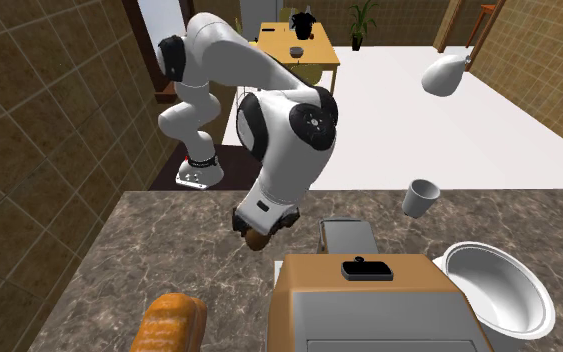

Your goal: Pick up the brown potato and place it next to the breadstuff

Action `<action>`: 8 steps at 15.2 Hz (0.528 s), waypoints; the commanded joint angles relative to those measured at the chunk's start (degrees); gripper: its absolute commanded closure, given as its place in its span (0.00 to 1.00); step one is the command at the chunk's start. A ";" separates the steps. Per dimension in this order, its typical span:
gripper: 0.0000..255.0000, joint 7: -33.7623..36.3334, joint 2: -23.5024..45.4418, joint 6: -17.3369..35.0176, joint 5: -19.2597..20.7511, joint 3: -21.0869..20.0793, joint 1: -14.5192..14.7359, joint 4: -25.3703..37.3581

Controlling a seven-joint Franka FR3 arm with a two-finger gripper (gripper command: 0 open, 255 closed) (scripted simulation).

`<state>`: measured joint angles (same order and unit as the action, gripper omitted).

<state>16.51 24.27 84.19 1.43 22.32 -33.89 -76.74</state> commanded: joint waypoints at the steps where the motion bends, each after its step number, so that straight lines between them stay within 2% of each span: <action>1: 1.00 -2.31 0.46 0.47 0.14 0.68 -1.65 0.31; 8: 1.00 -10.95 4.87 0.29 -0.34 2.85 -8.88 6.06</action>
<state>6.70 28.65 84.21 1.16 24.91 -41.84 -71.10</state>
